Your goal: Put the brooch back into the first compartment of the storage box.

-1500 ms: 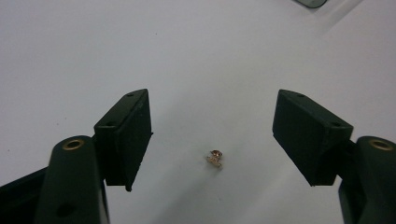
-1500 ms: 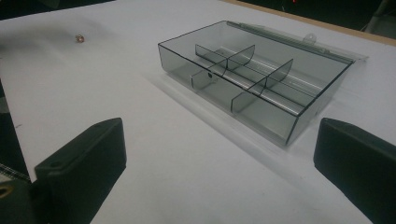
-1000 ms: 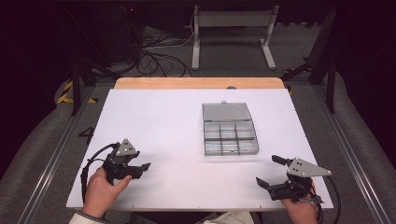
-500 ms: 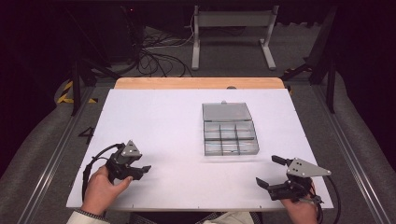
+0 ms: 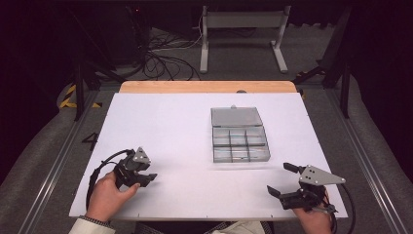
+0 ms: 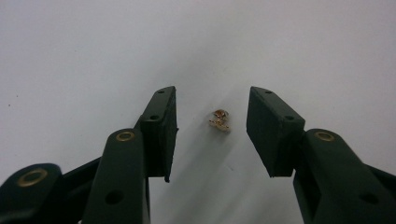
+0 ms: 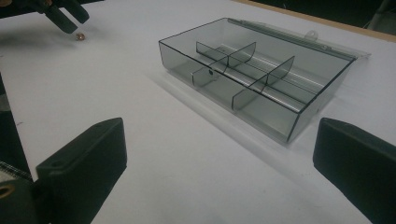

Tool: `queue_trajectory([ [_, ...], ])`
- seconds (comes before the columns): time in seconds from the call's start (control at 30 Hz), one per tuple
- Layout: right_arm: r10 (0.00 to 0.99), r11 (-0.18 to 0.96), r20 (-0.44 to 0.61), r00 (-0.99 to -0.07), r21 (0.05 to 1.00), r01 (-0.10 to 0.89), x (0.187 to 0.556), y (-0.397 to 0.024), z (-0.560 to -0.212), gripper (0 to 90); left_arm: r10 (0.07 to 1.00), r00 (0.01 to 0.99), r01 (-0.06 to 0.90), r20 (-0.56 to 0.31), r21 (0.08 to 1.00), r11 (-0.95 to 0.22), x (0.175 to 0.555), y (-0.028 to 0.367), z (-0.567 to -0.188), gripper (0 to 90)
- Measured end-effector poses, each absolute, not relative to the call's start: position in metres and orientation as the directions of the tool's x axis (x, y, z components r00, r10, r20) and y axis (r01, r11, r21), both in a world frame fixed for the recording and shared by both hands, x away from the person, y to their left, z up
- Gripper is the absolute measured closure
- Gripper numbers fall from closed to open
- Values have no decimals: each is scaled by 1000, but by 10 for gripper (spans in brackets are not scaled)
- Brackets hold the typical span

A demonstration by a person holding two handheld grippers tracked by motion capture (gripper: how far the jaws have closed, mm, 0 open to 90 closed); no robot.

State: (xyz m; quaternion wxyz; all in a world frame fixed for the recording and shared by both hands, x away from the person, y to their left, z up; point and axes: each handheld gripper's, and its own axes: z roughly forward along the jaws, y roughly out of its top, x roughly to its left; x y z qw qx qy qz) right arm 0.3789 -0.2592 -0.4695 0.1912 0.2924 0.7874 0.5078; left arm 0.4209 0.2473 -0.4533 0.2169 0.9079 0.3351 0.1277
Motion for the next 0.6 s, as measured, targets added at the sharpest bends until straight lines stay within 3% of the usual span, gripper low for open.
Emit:
queue_trajectory([
  [0.6, 653, 317, -6, -758, 911, 266, 379, -259, -470, 36, 647, 761, 575, 47, 413, -706, 430, 244, -460, 663],
])
